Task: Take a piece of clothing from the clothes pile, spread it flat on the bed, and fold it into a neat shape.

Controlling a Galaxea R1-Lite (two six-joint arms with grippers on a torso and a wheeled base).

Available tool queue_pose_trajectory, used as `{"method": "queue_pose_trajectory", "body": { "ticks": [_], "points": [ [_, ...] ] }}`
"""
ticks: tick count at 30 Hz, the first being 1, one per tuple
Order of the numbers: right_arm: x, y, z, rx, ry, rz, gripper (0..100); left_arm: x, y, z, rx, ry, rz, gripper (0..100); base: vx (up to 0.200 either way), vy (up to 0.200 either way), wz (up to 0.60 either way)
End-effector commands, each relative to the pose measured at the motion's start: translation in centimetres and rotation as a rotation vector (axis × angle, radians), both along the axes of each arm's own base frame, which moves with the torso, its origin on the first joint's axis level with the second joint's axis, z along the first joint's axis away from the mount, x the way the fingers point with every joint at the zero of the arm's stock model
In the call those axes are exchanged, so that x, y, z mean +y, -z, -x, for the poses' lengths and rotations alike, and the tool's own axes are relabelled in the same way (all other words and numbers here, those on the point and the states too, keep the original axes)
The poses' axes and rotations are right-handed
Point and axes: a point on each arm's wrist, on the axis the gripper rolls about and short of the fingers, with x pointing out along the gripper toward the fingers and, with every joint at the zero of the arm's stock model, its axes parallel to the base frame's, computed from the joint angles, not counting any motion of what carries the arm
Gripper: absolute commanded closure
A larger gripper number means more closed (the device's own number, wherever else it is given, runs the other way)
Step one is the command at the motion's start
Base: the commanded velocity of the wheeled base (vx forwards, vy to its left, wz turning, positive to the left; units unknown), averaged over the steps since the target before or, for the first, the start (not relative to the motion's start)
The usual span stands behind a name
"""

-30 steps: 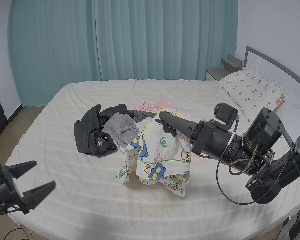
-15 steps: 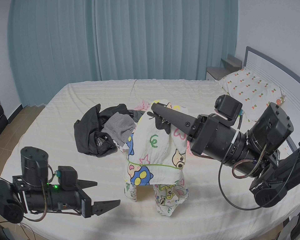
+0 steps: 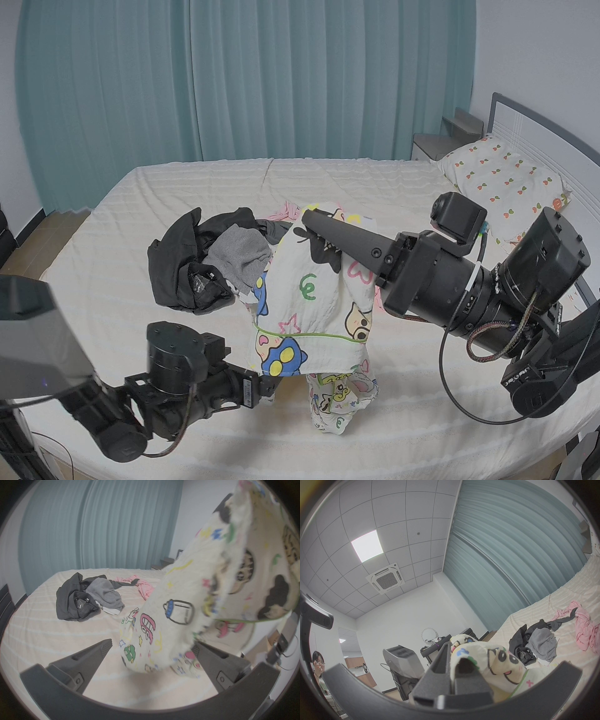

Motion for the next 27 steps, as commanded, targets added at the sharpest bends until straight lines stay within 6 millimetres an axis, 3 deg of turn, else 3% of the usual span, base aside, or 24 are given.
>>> {"method": "queue_pose_trajectory", "body": {
  "ticks": [1,10,17,18,27],
  "points": [
    [-0.2,0.0,-0.1,0.0,0.005,-0.001,100,-3.4,7.2,-2.9,0.0,-0.111,-0.058,0,0.0,0.0,0.0],
    [-0.5,-0.9,0.2,-0.02,0.007,-0.022,100,-3.2,10.1,-3.2,0.05,-0.138,-0.111,0,0.0,0.0,0.0],
    [-0.9,-0.8,-0.4,-0.017,0.03,-0.019,100,-2.8,10.9,-3.5,0.068,-0.156,-0.109,0,0.0,0.0,0.0],
    [-1.0,-0.8,-0.4,-0.017,0.031,-0.019,100,-2.8,10.9,-3.5,0.069,-0.157,-0.106,100,0.0,0.0,0.0],
    [-3.0,0.1,-2.2,0.006,0.12,0.004,100,-2.2,10.2,-3.0,0.063,-0.19,-0.022,100,0.0,0.0,0.0]
  ]
}}
